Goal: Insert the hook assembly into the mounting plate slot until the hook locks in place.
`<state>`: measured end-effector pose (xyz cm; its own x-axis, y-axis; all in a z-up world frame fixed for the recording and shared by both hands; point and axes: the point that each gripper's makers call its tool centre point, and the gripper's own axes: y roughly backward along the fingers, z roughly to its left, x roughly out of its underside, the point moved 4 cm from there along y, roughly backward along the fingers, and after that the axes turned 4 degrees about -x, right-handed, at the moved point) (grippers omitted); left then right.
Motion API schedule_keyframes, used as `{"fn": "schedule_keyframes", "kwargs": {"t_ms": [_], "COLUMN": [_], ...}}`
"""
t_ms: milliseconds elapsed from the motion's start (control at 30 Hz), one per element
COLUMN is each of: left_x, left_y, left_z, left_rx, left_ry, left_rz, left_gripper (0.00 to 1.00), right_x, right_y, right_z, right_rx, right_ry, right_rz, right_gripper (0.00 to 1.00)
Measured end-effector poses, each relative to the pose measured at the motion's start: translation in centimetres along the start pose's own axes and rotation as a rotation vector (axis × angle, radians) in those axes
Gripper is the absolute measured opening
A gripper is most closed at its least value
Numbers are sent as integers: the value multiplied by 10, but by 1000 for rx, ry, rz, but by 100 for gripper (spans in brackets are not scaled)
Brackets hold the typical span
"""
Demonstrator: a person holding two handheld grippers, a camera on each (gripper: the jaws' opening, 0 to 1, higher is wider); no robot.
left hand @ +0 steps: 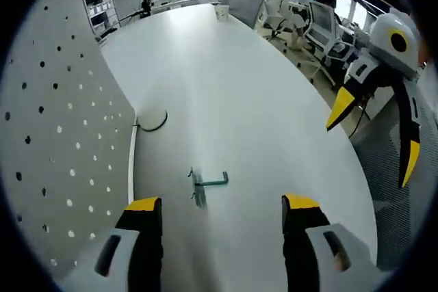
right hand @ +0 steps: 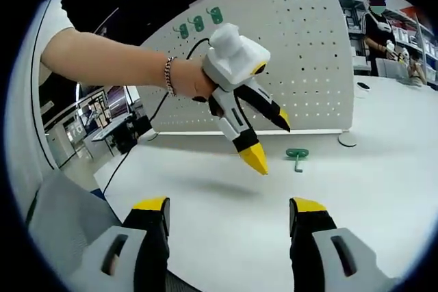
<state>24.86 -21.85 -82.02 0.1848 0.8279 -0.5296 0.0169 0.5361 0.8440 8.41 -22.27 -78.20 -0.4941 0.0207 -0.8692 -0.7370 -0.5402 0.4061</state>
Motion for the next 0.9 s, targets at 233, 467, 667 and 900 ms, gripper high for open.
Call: {"fn": "schedule_keyframes", "kwargs": {"t_ms": [233,467,667,900], "left_x": [0,3,5,8], "left_y": [-13,-21,-27,-30], "left_z": [4,7,9,11], "left_rx": [10,27,42,47], "left_ry": [7,-7,11,-1], "left_rz": [19,41,47,55], "left_gripper": [73,73,73,69], "right_x": [0,1,1,1], "right_y": [0,0,1,1], "right_z": [-1,-3,-2,-3], "right_rx": [0,5,7,12], "right_ry": [-17,-33,-19,-33], "right_rz": [-7,-11,-8,-12], "right_gripper": [69,69,69,69]}}
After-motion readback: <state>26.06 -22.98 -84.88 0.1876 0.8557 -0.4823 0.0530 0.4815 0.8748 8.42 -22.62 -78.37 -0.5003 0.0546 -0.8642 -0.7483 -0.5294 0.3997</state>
